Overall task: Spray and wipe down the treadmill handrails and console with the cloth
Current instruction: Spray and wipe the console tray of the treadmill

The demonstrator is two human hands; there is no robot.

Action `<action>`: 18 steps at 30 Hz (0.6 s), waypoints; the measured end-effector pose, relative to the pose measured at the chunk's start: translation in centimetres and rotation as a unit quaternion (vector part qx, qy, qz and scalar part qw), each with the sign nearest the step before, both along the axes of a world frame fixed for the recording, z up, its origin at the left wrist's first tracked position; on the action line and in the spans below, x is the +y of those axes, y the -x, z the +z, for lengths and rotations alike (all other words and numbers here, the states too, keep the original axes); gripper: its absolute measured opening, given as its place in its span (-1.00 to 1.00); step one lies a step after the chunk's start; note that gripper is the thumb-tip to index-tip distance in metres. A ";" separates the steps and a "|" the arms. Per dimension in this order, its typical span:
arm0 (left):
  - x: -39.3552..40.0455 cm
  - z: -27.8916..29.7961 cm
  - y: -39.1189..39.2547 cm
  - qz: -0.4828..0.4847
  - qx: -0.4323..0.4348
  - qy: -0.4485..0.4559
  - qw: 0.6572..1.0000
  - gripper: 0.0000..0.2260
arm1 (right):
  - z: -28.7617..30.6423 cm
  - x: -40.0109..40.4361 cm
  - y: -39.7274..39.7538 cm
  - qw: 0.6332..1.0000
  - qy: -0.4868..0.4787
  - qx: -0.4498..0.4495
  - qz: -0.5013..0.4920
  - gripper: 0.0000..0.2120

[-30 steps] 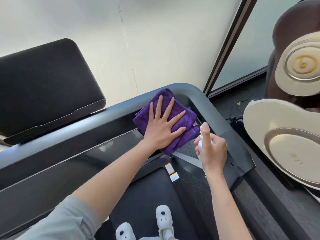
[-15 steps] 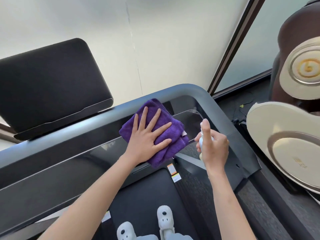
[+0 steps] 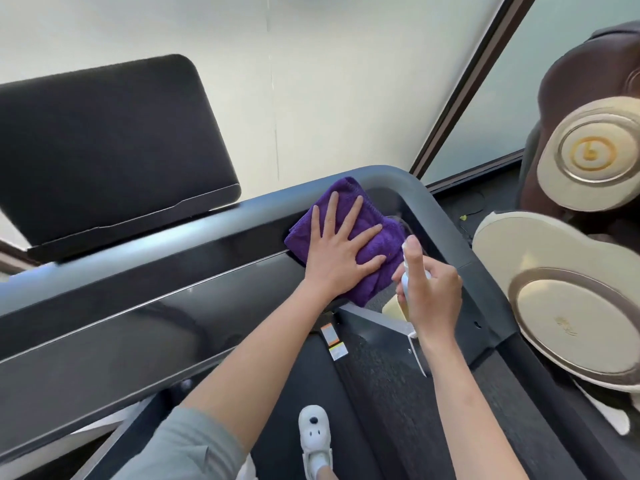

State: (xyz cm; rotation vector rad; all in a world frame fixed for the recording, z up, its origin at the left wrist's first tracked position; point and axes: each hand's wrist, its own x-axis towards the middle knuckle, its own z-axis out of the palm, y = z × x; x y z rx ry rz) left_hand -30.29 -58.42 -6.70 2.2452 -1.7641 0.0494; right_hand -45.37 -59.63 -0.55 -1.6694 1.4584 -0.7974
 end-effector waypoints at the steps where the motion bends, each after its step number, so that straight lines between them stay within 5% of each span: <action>1: 1.5 -0.1 -0.8 0.006 0.000 0.005 1.000 -0.45 | 0.1 0.3 -0.5 1.000 0.004 0.005 0.003 -0.28; 18: 24.6 0.2 -10.8 0.125 0.035 -0.030 0.991 -0.44 | 2.2 12.9 -13.0 0.985 0.032 0.006 0.169 -0.25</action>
